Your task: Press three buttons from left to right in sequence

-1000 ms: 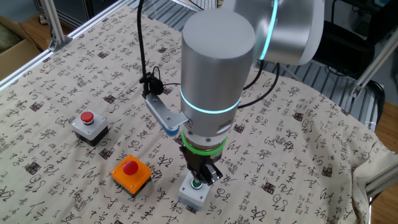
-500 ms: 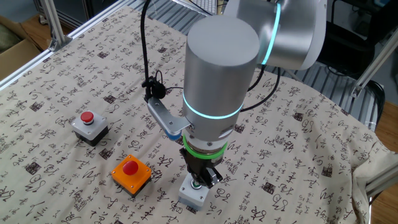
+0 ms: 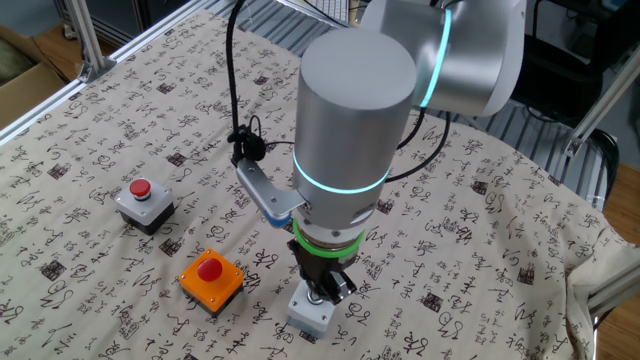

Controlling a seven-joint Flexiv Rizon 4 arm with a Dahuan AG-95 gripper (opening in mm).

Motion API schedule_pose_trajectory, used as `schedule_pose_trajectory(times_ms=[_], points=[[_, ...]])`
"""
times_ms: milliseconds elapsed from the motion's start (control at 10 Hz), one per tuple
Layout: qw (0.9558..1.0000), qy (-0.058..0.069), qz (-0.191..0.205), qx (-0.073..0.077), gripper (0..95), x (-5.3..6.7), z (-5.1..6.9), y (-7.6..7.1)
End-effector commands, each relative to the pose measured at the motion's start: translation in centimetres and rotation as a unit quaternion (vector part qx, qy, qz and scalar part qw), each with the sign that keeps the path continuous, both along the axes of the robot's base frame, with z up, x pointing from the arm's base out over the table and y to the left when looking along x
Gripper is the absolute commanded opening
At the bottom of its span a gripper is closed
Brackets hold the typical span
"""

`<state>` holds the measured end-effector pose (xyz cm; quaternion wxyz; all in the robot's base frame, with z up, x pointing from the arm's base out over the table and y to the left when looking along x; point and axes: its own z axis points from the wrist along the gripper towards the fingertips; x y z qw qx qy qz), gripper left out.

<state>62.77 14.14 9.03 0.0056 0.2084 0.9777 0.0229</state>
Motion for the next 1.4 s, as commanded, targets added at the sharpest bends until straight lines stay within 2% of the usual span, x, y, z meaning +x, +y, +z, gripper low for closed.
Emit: schedule_pose_trajectory(times_ms=[100,900,1400], points=[[1.0000,0.000,-0.001,-0.002,0.0,0.11,-0.20,0.02],[1.0000,-0.001,-0.004,-0.002,0.0,-0.25,-0.57,0.02],[1.0000,-0.006,-0.008,0.000,0.0,-0.34,-0.90,0.06]])
